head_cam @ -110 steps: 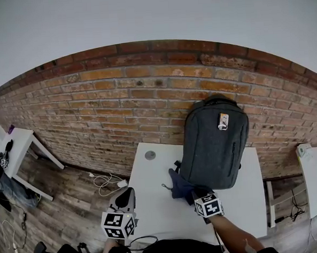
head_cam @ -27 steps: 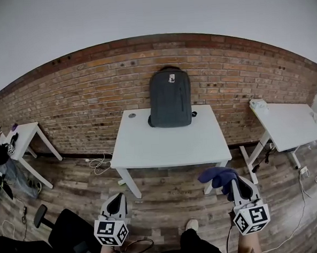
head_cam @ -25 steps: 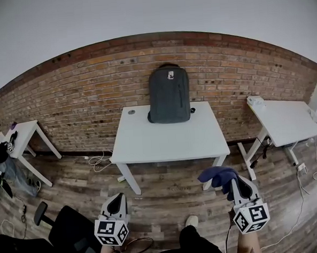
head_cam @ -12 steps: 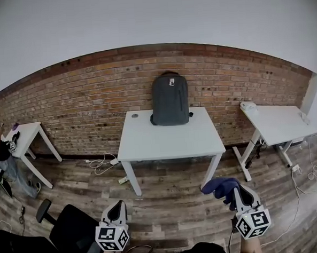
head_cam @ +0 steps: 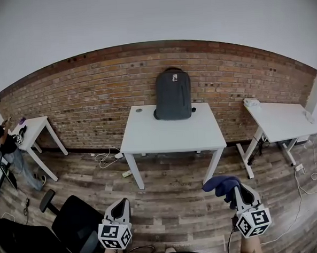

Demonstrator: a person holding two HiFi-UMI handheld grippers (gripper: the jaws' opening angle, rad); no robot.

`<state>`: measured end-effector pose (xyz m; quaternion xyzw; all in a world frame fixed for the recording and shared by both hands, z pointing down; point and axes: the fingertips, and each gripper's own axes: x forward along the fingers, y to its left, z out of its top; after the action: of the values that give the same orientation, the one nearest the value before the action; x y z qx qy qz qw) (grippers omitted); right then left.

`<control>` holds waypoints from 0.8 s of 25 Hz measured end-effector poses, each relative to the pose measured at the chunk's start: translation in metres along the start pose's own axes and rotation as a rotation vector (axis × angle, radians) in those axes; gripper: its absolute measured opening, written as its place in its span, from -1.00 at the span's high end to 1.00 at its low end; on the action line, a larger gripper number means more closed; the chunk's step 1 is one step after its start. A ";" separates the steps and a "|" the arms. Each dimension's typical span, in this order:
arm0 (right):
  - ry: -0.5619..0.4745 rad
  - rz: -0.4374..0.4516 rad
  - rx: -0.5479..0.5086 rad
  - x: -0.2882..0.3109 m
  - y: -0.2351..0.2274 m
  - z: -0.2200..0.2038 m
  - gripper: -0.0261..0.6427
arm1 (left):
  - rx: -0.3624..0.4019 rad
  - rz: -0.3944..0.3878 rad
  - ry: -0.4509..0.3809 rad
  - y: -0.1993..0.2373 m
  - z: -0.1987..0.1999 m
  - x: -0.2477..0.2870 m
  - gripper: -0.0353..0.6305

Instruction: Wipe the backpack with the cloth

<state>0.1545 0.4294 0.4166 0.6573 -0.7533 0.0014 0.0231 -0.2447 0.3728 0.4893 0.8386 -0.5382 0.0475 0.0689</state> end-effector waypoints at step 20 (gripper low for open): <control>-0.066 0.142 -0.013 -0.092 -0.061 0.015 0.83 | 0.045 0.073 0.004 -0.146 0.001 -0.068 0.90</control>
<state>0.2269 0.5115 0.3964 0.6016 -0.7984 -0.0238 0.0024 -0.1403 0.4933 0.4681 0.8196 -0.5672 0.0639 0.0495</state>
